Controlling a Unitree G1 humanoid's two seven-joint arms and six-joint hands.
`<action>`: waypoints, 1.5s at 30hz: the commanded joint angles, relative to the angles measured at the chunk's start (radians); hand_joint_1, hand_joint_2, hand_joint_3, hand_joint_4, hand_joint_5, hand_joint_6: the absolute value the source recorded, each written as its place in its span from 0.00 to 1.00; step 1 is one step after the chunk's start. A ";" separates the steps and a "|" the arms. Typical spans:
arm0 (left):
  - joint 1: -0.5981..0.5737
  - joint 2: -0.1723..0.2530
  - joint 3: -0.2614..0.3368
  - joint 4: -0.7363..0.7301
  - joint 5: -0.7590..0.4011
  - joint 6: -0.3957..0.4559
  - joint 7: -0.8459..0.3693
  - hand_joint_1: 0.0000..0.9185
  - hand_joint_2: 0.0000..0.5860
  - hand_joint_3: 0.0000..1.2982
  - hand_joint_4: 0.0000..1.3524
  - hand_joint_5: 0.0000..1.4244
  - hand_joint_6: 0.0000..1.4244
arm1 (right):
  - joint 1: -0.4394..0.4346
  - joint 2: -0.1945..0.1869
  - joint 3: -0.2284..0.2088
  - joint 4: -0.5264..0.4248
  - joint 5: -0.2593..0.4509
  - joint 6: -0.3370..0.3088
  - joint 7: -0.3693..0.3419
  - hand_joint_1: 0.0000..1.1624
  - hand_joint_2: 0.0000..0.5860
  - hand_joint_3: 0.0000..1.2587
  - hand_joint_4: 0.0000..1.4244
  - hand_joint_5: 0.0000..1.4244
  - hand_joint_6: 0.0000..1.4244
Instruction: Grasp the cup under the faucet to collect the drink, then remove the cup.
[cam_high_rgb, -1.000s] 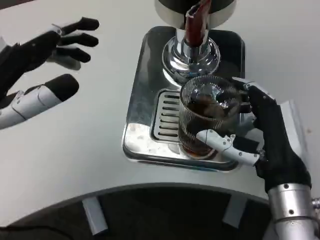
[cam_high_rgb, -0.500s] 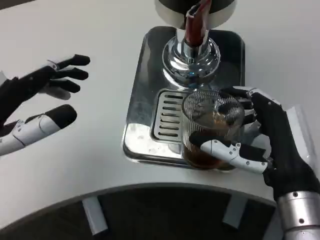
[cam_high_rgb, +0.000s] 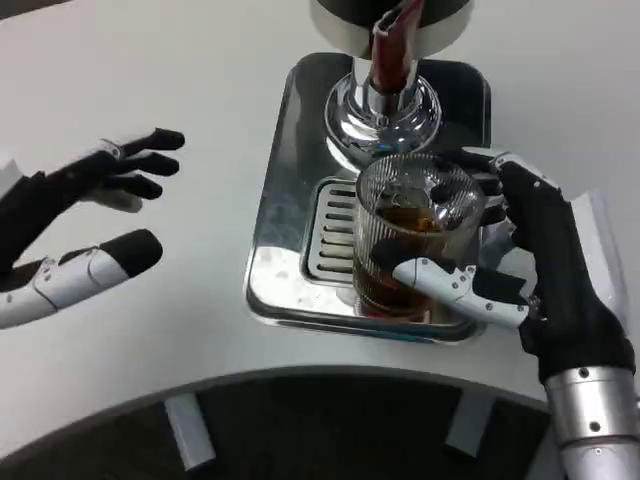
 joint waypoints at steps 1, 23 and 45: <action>0.034 0.021 -0.009 -0.034 0.033 -0.007 0.004 0.00 0.19 0.14 0.15 0.19 0.23 | 0.013 0.001 0.000 -0.064 0.000 -0.064 -0.013 0.81 0.27 0.57 0.55 0.68 0.76; 0.081 0.032 -0.034 -0.174 0.201 0.053 0.014 0.00 0.19 0.10 0.07 0.10 0.17 | 0.166 -0.070 0.014 -0.237 -0.009 -0.130 0.052 0.82 0.26 0.59 0.58 0.70 0.80; 0.252 0.016 -0.073 -0.430 0.342 0.198 -0.008 0.00 0.19 0.03 0.00 0.00 0.10 | 0.198 -0.055 0.075 -0.326 -0.019 -0.129 0.119 0.83 0.25 0.61 0.59 0.71 0.82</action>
